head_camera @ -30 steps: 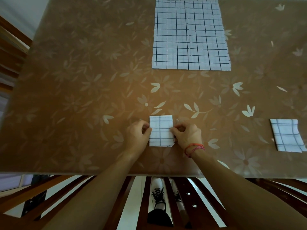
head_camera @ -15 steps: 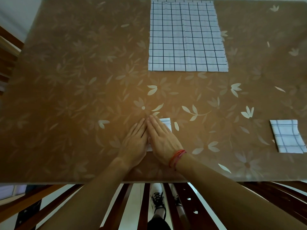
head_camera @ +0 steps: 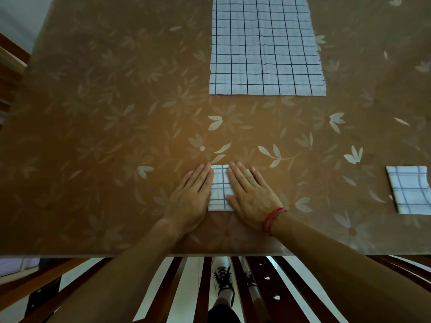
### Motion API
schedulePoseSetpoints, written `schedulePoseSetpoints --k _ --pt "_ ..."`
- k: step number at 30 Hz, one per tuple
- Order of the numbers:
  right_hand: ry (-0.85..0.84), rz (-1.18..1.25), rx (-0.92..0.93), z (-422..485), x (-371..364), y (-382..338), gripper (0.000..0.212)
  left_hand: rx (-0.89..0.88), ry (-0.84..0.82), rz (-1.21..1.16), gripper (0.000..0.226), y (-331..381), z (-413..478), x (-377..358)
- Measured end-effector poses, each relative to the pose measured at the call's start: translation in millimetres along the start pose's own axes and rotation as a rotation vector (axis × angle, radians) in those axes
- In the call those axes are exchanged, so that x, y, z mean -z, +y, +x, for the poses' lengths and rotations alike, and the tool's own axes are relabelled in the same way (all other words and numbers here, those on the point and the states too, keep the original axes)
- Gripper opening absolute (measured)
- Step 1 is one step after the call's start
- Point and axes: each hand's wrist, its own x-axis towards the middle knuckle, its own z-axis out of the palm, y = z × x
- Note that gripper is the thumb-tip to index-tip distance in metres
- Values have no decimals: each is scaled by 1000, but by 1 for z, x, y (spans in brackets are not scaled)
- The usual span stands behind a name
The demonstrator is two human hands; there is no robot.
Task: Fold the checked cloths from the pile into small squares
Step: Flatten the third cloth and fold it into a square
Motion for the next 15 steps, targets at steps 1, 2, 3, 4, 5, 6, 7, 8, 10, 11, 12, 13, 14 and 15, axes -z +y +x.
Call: schedulePoseSetpoints --k 1,2,3,4,5,6,7,8,10,11,12,13,14,15 --pt "-7 -6 -2 1 0 -1 65 6 -6 2 55 0 0 1" --pt "-11 -15 -3 1 1 -2 66 12 -6 4 53 1 0 2" --pt "-16 -24 -4 2 2 -4 66 11 -1 6 52 2 -2 3" --pt "-19 -30 -4 1 3 -4 66 0 3 6 52 3 -7 3" --pt "-24 -34 -5 1 4 -4 67 -19 5 8 52 5 -14 2" --pt "-34 -39 -6 1 4 -4 67 -40 0 12 53 8 -24 0" --pt "-48 -45 -7 1 5 -4 68 -60 -10 12 54 11 -34 -1" --pt "-53 -51 -4 1 5 -4 68 -76 -26 12 54 14 -44 -1" --pt "-55 -54 2 2 5 -5 70 -102 -48 36 52 16 -54 -1" --pt "-63 -55 5 2 6 -5 72 -103 -52 46 52 15 -55 -1" --pt "-69 -55 12 1 6 -4 73 -100 -53 51 51 15 -54 1" --pt "-84 -54 19 1 7 -2 75 -100 -56 49 51 15 -54 2" --pt "-96 -56 32 1 8 0 76 -99 -61 39 51 15 -53 4" --pt "-113 -55 49 1 11 1 78 -93 -64 22 51 16 -52 6"
